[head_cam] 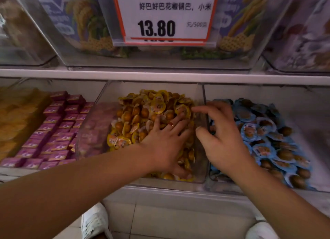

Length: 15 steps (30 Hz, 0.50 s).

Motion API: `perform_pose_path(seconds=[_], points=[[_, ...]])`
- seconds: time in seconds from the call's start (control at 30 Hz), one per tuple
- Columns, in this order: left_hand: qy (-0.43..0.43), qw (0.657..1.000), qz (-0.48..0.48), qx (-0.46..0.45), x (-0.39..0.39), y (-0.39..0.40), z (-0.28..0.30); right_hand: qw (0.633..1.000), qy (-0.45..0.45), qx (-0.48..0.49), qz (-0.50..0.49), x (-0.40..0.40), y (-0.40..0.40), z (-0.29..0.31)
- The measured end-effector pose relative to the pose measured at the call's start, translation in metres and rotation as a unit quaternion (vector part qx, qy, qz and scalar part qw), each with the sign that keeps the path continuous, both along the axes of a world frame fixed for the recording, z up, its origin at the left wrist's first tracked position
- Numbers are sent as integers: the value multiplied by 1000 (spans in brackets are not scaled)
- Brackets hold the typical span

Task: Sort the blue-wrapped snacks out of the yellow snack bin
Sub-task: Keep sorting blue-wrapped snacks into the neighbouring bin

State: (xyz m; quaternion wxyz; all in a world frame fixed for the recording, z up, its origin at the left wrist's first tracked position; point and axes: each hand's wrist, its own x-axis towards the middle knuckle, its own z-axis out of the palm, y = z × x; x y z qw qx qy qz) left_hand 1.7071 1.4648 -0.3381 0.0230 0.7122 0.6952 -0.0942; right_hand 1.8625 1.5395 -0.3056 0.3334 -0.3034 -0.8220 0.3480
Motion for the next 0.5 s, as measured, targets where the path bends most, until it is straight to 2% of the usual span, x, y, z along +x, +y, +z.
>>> perform_pose_path(seconds=[0.13,0.2,0.4,0.5], points=[[52,997,50,32,-31,7,15,1000,1,-18,4,1,0,0],[33,996,76,19,-50,5,22,1000,3,-24,6,2,-1,1],[9,999,47,-17,-61,-13,28,999,2,-34,12,3,0,1],[-48,997,61,-28,-59,-27,43,999,1,-28,15,3,0,0]])
